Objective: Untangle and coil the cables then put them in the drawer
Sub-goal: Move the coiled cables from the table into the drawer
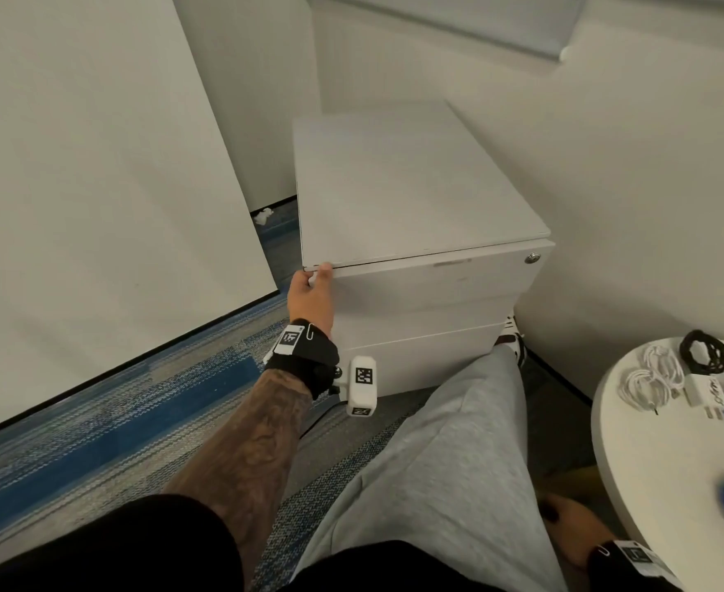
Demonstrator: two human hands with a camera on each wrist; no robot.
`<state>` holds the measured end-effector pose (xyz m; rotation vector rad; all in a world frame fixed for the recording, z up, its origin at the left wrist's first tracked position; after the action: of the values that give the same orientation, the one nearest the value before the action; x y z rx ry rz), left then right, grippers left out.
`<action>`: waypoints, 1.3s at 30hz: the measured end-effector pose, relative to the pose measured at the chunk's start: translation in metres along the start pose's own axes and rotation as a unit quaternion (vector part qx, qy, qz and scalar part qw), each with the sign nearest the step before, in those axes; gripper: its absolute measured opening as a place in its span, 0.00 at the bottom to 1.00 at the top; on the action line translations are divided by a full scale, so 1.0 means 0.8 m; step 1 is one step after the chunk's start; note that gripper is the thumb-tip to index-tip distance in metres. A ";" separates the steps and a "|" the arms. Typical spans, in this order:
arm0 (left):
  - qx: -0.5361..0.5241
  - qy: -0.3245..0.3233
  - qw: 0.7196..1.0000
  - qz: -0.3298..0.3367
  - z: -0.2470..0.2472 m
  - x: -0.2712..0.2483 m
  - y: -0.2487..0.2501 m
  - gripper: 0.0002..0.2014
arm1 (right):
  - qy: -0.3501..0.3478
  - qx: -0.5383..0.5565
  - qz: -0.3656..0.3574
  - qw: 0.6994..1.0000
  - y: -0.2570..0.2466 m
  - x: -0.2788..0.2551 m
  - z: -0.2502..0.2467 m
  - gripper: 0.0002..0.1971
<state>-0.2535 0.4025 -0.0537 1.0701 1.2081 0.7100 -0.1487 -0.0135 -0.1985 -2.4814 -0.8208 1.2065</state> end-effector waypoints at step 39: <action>0.769 -0.340 0.330 0.429 0.285 -0.292 0.006 0.11 | 0.083 0.139 0.076 0.984 0.034 -0.032 0.037 0.16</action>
<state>-0.0916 0.1352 0.0408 3.2875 -0.0116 -0.6437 -0.1744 -0.0507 -0.2135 -2.4046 -0.3945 1.0600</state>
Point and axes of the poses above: each hand's wrist, its own x-axis towards the middle knuckle, its own z-axis out of the palm, y = z × x, the point moved 2 cm from there along x, towards the middle knuckle, and after that the axes turned 9 degrees about -z, right-handed, at the moved point
